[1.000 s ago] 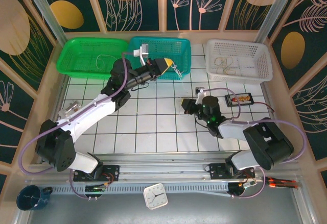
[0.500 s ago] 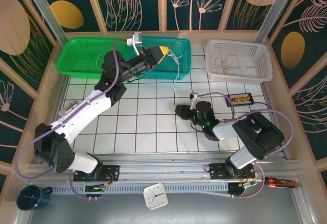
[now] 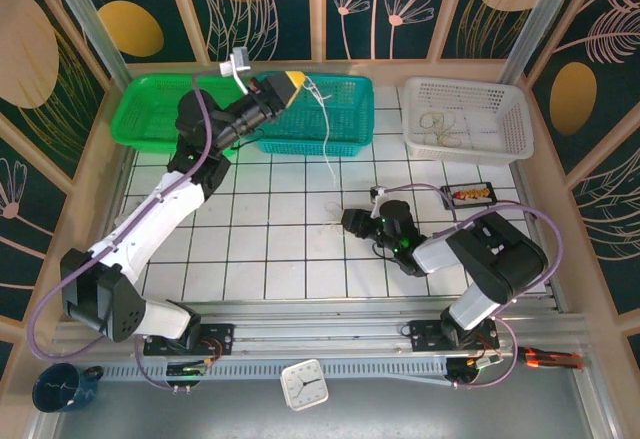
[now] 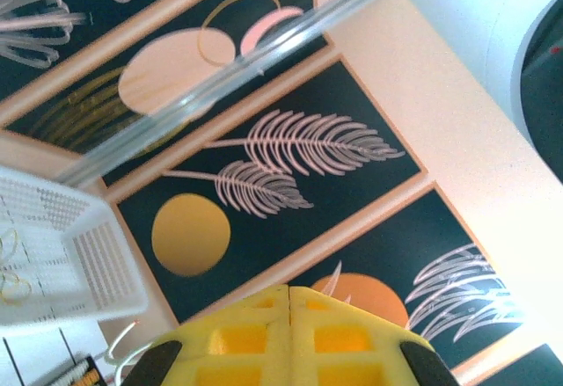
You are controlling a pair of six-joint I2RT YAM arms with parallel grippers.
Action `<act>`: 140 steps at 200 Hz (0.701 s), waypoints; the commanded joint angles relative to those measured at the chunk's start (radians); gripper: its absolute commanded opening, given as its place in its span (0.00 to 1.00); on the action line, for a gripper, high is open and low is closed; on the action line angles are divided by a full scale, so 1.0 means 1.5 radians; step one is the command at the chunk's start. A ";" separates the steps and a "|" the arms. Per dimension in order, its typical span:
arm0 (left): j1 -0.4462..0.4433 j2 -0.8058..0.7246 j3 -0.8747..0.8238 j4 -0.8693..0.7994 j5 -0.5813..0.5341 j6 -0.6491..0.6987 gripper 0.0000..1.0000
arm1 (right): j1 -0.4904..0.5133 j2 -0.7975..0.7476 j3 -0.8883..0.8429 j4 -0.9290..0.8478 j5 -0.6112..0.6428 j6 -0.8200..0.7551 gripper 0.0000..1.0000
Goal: Untangle the cables
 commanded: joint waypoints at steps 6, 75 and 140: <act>0.038 -0.018 0.041 0.025 0.018 -0.017 0.00 | 0.006 0.016 -0.007 0.006 0.018 0.005 0.39; 0.134 -0.023 0.059 0.052 0.031 -0.051 0.00 | 0.007 0.031 -0.005 0.005 0.022 0.009 0.37; 0.146 -0.012 0.092 0.040 0.053 -0.055 0.00 | 0.010 -0.002 0.020 -0.023 0.012 -0.006 0.42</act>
